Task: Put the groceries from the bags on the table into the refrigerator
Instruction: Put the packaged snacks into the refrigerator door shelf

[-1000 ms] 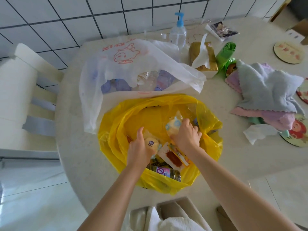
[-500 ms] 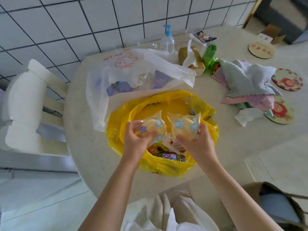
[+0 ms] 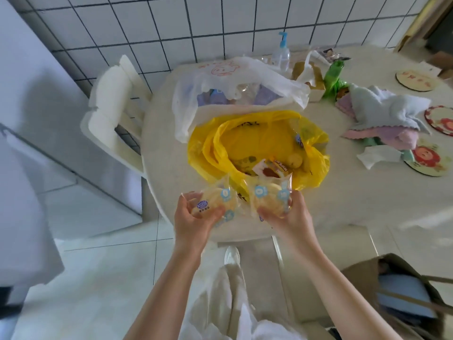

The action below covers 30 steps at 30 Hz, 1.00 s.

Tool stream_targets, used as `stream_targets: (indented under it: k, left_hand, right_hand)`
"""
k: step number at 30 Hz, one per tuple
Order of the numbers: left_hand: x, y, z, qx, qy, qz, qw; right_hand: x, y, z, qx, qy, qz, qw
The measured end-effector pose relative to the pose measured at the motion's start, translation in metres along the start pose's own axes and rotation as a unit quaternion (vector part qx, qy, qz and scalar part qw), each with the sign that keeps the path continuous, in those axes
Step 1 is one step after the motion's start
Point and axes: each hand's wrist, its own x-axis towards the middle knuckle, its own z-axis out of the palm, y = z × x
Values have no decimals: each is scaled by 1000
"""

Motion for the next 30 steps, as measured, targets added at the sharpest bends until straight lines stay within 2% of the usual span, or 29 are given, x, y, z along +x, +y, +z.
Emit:
stream_targets:
  k: [6, 16, 25, 30]
  left_hand:
    - [-68, -26, -67, -2, 62, -4, 998]
    - [-134, -62, -176, -51, 163, -7, 985]
    - [-194, -98, -327, -89, 256, -23, 962]
    - [-212, -113, -414, -94, 290, -31, 952]
  right_hand:
    - [-65, 14, 19, -2, -56, -27, 998]
    - [-151, 2, 88, -122, -148, -152, 970]
    - [-262, -31, 206, -158, -234, -240, 929]
    - [-319, -53, 272, -165, -247, -269, 916]
